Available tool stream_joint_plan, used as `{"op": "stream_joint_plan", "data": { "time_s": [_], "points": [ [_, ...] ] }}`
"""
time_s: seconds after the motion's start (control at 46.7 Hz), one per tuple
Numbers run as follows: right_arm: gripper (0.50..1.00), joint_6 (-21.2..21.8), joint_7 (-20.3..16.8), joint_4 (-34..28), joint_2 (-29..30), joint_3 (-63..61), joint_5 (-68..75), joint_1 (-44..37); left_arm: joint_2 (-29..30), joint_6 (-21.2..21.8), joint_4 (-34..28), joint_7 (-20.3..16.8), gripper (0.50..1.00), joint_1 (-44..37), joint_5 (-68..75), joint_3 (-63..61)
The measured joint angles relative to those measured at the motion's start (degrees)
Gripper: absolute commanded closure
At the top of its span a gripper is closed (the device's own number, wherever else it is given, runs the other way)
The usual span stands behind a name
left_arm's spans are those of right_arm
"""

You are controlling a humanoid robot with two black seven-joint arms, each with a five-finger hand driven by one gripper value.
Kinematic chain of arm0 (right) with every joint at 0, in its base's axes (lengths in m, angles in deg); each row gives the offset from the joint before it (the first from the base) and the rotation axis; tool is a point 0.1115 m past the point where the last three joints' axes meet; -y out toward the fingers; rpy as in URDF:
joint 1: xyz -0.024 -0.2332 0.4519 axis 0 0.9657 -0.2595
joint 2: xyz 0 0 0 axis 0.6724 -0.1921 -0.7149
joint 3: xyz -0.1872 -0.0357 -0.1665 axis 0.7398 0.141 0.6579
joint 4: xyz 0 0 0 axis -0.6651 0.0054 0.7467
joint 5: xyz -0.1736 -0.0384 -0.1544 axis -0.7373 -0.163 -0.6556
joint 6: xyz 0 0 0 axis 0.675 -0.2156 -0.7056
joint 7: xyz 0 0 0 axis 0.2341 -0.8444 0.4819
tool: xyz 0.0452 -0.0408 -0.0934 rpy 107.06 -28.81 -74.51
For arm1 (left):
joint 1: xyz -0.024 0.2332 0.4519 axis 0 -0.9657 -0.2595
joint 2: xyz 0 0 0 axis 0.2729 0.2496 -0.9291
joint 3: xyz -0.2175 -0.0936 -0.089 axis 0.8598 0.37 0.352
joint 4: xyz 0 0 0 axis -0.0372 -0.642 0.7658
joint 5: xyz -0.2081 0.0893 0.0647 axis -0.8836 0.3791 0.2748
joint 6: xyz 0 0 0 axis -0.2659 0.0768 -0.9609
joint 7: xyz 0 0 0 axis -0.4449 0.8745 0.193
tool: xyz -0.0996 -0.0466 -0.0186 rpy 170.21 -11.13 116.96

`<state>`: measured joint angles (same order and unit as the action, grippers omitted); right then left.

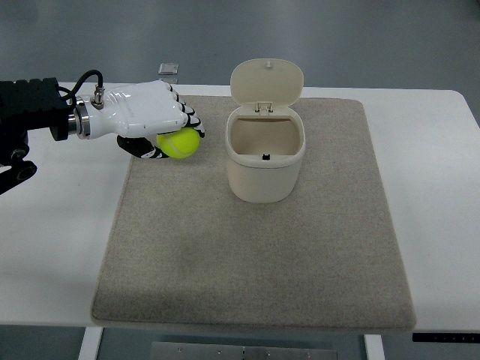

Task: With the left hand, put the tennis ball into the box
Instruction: 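Carry the ball with the left hand over the cream bin opening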

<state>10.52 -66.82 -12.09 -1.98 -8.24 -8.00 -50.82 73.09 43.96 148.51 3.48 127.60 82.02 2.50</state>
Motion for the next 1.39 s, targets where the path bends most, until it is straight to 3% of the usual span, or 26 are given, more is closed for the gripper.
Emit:
{"op": "stream_joint_plan", "data": {
  "time_s": [0.214, 0.471, 0.814, 1.2, 1.393],
  "points": [
    [0.597, 0.0, 0.0, 0.0, 0.0, 0.0, 0.0, 0.0, -0.1, 0.4, 4.8, 0.0, 1.0, 3.5, 0.0, 0.0],
    [0.597, 0.0, 0.0, 0.0, 0.0, 0.0, 0.0, 0.0, -3.9, 0.3, 4.8, 0.1, 1.0, 9.1, 0.1, 0.0],
    [0.597, 0.0, 0.0, 0.0, 0.0, 0.0, 0.0, 0.0, -14.3, 0.2, -1.6, 0.2, 1.0, 10.4, 8.4, -0.7],
    [0.599, 0.0, 0.0, 0.0, 0.0, 0.0, 0.0, 0.0, -18.9, 0.6, -6.6, 0.2, 1.0, 10.0, 8.8, -0.9],
    [0.597, 0.0, 0.0, 0.0, 0.0, 0.0, 0.0, 0.0, -18.9, 0.7, -7.2, 0.2, 0.935, 9.7, 8.8, -0.9]
  ]
}}
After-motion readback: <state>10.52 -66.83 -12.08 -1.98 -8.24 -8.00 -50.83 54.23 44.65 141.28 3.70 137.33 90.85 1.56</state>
